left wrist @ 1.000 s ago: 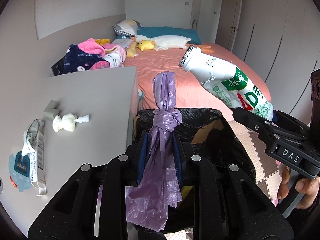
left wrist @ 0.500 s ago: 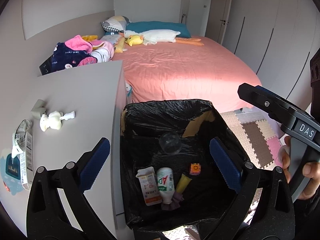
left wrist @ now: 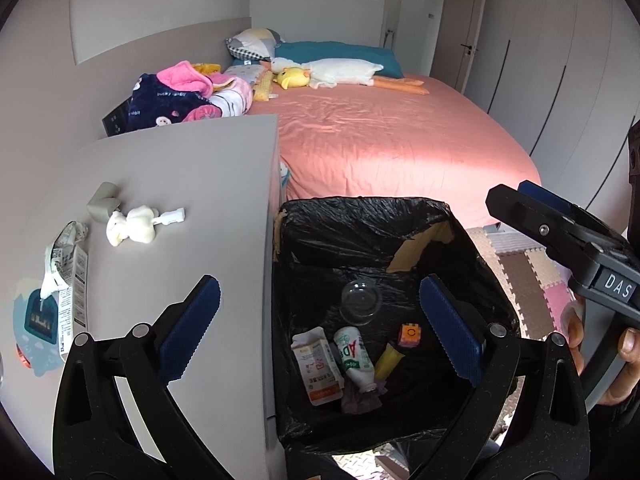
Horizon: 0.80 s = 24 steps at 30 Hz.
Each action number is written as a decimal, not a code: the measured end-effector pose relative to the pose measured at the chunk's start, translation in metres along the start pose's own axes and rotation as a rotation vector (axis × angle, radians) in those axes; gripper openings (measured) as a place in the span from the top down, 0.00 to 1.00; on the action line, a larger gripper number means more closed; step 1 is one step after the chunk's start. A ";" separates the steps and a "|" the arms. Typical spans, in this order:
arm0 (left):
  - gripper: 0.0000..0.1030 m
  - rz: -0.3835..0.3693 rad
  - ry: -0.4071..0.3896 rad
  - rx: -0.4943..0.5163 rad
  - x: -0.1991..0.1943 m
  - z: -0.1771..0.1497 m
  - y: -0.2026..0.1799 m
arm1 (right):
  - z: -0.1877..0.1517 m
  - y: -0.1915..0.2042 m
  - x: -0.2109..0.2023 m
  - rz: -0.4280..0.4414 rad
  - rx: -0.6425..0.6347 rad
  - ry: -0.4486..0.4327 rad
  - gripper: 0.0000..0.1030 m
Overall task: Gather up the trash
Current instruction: 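Move both grippers back over the desk toward the remaining items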
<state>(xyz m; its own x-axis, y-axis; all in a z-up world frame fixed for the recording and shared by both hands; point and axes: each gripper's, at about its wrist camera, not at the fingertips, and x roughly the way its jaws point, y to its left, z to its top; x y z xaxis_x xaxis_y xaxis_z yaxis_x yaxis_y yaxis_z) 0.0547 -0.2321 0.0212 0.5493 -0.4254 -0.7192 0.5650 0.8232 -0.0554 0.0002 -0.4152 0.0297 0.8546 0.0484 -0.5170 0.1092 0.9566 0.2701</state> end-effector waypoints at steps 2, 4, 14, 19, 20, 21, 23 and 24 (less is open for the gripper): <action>0.06 0.012 -0.003 -0.006 -0.003 -0.001 0.007 | 0.000 0.007 0.002 0.013 -0.015 -0.001 0.07; 0.06 0.032 -0.003 -0.007 -0.005 -0.003 0.013 | -0.001 0.015 0.003 0.023 -0.037 -0.008 0.05; 0.06 0.112 0.007 -0.037 -0.013 -0.013 0.052 | -0.005 0.047 0.019 0.056 -0.097 0.021 0.05; 0.06 0.140 0.008 -0.063 -0.019 -0.017 0.074 | -0.008 0.064 0.032 0.080 -0.112 0.046 0.05; 0.06 0.145 0.007 -0.068 -0.020 -0.018 0.078 | -0.009 0.068 0.034 0.083 -0.117 0.049 0.05; 0.06 0.150 0.006 -0.075 -0.021 -0.019 0.083 | -0.009 0.072 0.036 0.087 -0.123 0.052 0.05; 0.06 0.158 0.005 -0.089 -0.023 -0.019 0.092 | -0.010 0.079 0.041 0.094 -0.136 0.059 0.05; 0.06 0.162 0.004 -0.096 -0.024 -0.020 0.096 | -0.010 0.083 0.044 0.097 -0.142 0.063 0.05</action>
<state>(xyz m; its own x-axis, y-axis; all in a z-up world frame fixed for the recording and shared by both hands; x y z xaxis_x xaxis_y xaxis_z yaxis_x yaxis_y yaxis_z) 0.0838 -0.1350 0.0193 0.6259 -0.2832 -0.7267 0.4076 0.9131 -0.0048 0.0419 -0.3304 0.0213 0.8236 0.1566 -0.5451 -0.0494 0.9773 0.2061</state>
